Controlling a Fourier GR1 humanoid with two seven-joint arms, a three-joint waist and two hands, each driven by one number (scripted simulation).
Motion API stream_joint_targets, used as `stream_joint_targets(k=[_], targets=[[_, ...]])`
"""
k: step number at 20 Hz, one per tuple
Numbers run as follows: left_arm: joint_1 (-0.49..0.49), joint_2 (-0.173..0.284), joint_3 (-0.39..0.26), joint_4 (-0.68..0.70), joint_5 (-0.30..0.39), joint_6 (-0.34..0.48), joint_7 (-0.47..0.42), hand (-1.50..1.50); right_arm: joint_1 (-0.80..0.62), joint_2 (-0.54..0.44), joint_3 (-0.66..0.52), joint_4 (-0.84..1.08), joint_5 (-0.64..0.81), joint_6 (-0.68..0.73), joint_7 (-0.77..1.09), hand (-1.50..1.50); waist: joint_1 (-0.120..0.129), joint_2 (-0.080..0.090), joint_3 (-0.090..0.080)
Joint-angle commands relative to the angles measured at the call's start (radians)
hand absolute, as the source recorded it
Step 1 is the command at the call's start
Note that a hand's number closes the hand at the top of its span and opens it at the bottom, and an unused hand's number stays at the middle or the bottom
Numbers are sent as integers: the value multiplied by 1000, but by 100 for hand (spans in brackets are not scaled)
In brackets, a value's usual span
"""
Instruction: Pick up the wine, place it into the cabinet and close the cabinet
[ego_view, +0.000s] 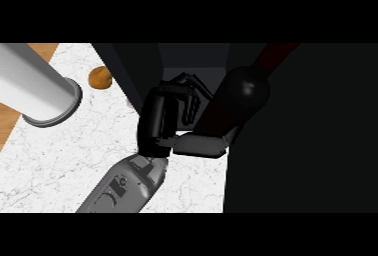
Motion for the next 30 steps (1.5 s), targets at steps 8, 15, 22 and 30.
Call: stream_joint_targets(k=[8, 15, 22, 30], targets=[[-30, -2, -26, 170, 179, 67, -191, 150, 30, -9, 29, -144, -57, -7, 79, -150, -6, 1, 0], [-31, -2, -30, 276, 191, 52, -260, 150, 8, 19, 69, -116, -5, -33, 57, -150, -2, 1, 0], [-9, -2, -36, 388, 138, 68, -392, 150, 48, 11, 30, -106, -29, -4, 11, -150, -4, 1, 0], [-52, -2, 16, 447, 188, 65, -428, 150, 46, 15, 52, -104, -4, 4, 20, -150, 0, 0, 0]])
